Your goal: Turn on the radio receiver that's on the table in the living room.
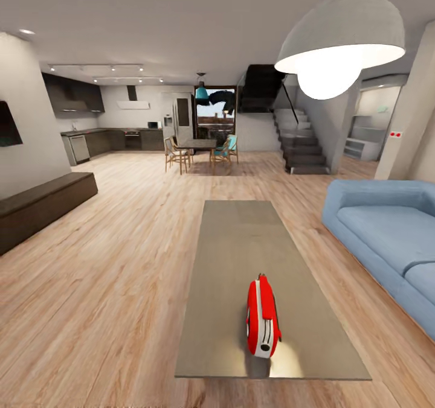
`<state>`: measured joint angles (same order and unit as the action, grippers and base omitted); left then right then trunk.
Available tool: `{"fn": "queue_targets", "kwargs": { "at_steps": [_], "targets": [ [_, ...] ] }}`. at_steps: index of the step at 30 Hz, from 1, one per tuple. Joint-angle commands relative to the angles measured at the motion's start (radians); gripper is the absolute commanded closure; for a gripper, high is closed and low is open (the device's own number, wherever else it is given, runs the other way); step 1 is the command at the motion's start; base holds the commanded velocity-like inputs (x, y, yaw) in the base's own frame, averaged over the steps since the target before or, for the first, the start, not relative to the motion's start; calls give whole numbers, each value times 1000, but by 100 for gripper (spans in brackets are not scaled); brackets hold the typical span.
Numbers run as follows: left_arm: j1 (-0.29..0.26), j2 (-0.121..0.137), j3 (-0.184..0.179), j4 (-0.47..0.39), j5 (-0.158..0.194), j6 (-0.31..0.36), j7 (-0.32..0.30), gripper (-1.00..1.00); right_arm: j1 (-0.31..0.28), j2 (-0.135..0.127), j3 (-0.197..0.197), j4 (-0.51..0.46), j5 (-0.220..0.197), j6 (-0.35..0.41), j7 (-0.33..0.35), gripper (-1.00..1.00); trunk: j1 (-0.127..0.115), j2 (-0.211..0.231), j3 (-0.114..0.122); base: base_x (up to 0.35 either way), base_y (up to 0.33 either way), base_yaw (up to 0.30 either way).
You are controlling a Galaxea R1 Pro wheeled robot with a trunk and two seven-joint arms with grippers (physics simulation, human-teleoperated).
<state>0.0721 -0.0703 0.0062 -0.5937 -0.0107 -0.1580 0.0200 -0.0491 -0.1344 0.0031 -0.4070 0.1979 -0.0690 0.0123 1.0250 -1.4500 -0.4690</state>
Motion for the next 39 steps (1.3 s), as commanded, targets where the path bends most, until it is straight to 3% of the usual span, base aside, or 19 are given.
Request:
{"fn": "queue_targets", "kwargs": {
  "at_steps": [1,16,28,30,33,35,39],
  "targets": [
    [0,0,0,0,0,0,4,-100,0,0,0,0,0,0,0,-100,0,0,0,0,-325,293],
    [0,0,0,0,4,0,8,-100,0,0,0,0,0,0,0,-100,0,0,0,0,-64,282],
    [-8,1,0,-36,9,5,10,-100,-4,-2,-5,-43,-11,0,-8,-100,0,0,0,0,0,34],
    [-21,3,1,-80,8,42,20,-100,-6,-5,-12,-91,-38,1,-4,-100,0,0,0,0,0,0],
    [-60,4,1,-176,7,196,35,-100,-8,-7,-55,-229,-126,16,-3,-100,0,0,0,0,0,0],
    [-82,4,1,-223,7,264,37,-100,-13,-8,-70,-306,-160,44,-3,-100,0,0,0,0,0,0],
    [-135,3,2,-311,6,345,40,-100,-58,-10,-85,-484,-193,248,0,-100,0,0,0,0,0,0]
  ]
}}
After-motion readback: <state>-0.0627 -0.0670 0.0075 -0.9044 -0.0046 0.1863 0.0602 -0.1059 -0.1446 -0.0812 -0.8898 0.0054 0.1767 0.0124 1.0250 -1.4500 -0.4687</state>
